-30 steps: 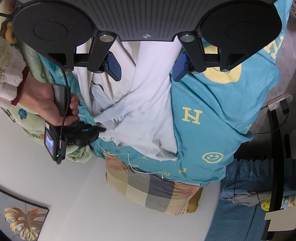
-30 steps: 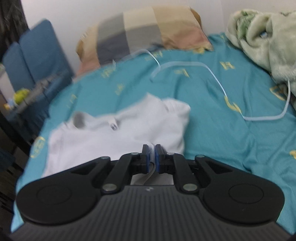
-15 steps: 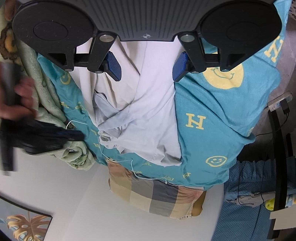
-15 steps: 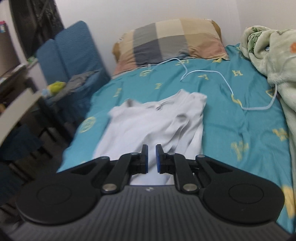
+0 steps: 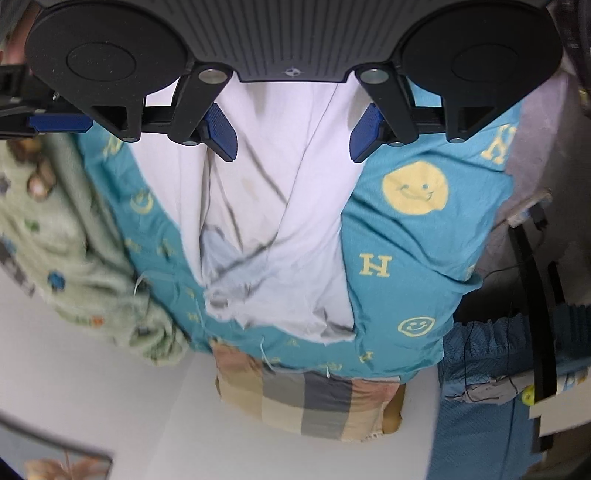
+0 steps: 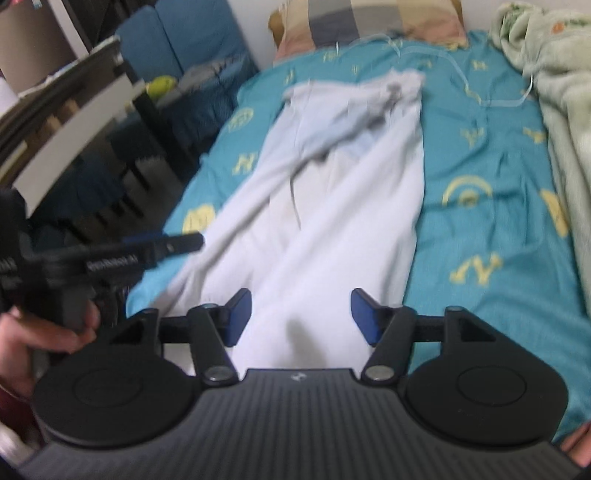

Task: Fold clothes

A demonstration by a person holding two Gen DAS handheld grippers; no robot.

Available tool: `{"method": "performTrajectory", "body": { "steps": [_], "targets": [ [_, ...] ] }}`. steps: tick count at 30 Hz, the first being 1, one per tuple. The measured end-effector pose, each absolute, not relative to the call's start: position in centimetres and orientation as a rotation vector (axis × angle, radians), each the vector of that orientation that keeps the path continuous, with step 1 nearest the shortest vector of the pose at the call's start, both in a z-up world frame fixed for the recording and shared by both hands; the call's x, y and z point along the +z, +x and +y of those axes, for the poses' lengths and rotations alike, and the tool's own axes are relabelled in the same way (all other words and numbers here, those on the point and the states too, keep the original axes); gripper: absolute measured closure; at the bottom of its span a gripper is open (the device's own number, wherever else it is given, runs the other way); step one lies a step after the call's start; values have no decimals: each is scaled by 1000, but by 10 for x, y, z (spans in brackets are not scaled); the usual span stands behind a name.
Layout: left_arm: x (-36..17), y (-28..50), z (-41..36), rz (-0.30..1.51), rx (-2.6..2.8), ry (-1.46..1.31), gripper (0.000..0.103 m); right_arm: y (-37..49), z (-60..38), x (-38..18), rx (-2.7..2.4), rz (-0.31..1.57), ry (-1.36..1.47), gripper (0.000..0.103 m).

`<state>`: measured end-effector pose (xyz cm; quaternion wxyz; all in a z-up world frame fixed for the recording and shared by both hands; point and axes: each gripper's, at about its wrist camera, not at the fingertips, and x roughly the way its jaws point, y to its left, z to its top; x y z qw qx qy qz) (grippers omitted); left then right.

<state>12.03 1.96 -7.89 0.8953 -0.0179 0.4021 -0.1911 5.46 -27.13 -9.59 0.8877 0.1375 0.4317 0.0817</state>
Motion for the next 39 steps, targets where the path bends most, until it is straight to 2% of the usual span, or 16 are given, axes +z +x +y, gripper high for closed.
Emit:
{"method": "performTrajectory", "body": {
  "steps": [5,12,16,18,20,21,22,23,24,25,33,37,39],
  "targets": [
    [-68,117,53,962,-319,-57,27,56,-250,-120,260,1032,226,41],
    [-82,126,110,1207,-200,-44,27,51,-221,-142,232,1082,-24,42],
    [-96,119,116,1327,-227,-46,27,56,-245,-144,173,1093,92,43],
    [-102,115,110,1380,-269,-38,32,59,-256,-143,150,1086,157,42],
    [-102,111,104,1402,-305,-14,33,61,-260,-143,142,1088,189,42],
    [-102,109,99,1409,-316,5,35,61,-260,-143,141,1088,194,42],
    [-103,107,95,1416,-323,33,48,62,-259,-143,140,1087,199,42],
    [-103,103,90,1425,-340,59,77,62,-259,-143,139,1087,205,42],
    [-102,99,85,1430,-350,90,94,62,-260,-142,138,1086,206,42],
    [-100,94,80,1433,-358,122,100,61,-260,-141,137,1084,208,42],
    [-16,41,20,1200,-523,269,102,62,-269,-135,111,1059,247,42],
    [-1,19,-25,1134,-616,285,102,61,-279,-130,86,1032,287,42],
    [-13,12,-47,1136,-656,283,102,60,-286,-127,66,1019,319,42]
  ]
}}
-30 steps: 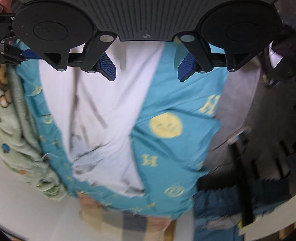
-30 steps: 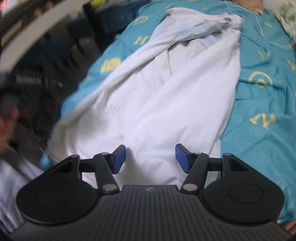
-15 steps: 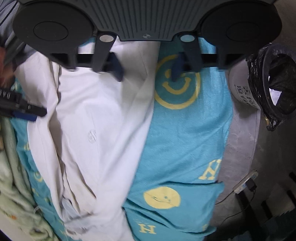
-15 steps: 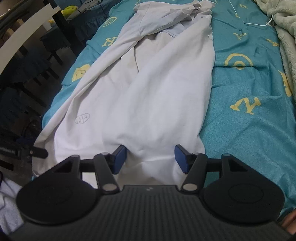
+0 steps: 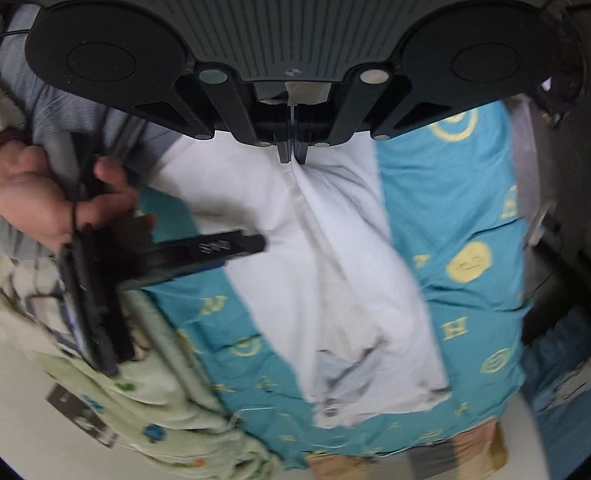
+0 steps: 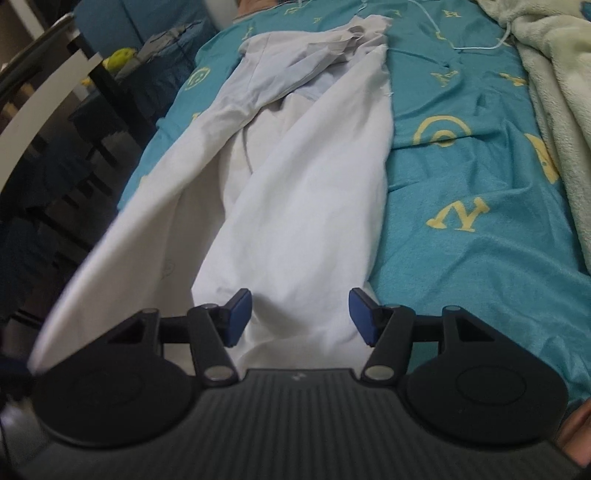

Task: Fold clothes

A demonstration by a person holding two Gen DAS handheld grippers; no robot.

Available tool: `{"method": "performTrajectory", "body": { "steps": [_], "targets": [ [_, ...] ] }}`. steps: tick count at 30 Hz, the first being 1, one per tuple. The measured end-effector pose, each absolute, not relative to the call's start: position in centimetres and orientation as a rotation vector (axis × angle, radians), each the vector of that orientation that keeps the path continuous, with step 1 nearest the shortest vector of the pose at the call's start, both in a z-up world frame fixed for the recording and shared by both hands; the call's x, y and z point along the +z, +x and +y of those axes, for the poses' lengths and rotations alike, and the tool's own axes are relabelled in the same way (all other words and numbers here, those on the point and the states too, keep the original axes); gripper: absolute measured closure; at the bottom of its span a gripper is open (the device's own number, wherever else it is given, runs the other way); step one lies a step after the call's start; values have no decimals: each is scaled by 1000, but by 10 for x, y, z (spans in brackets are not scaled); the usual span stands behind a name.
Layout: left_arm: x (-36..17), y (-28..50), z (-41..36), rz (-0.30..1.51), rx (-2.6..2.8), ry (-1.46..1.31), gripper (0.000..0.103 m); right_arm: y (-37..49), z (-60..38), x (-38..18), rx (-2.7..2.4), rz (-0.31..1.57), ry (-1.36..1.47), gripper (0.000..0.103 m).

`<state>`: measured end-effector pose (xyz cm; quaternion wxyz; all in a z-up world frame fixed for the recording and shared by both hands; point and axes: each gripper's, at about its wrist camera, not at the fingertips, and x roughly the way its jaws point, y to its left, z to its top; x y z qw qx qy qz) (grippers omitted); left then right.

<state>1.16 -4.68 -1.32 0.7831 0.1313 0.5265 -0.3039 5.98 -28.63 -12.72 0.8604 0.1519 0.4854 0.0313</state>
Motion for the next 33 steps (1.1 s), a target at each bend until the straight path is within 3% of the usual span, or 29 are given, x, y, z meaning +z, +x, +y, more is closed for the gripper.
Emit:
{"method": "performTrajectory", "body": {
  "steps": [7,9,11,17,22,28,33],
  "targets": [
    [-75,15,-59,1200,-691,140,97,59,-318,-128,19,998,495,42],
    [-86,19,-50,1216,-687,81,87,59,-322,-130,17,1003,520,42],
    [-89,22,-38,1209,-686,22,61,59,-324,-132,20,1012,539,42],
    [-76,33,27,1064,-622,-235,33,63,-323,-141,-4,1059,538,42],
    [-102,57,68,1128,-452,-388,30,62,-314,-149,-47,1129,464,42],
    [-124,65,56,1230,-440,-342,29,58,-308,-157,-47,1250,438,41],
    [-139,64,60,1308,-552,-470,29,53,-308,-161,-51,1342,509,37]
  ]
}}
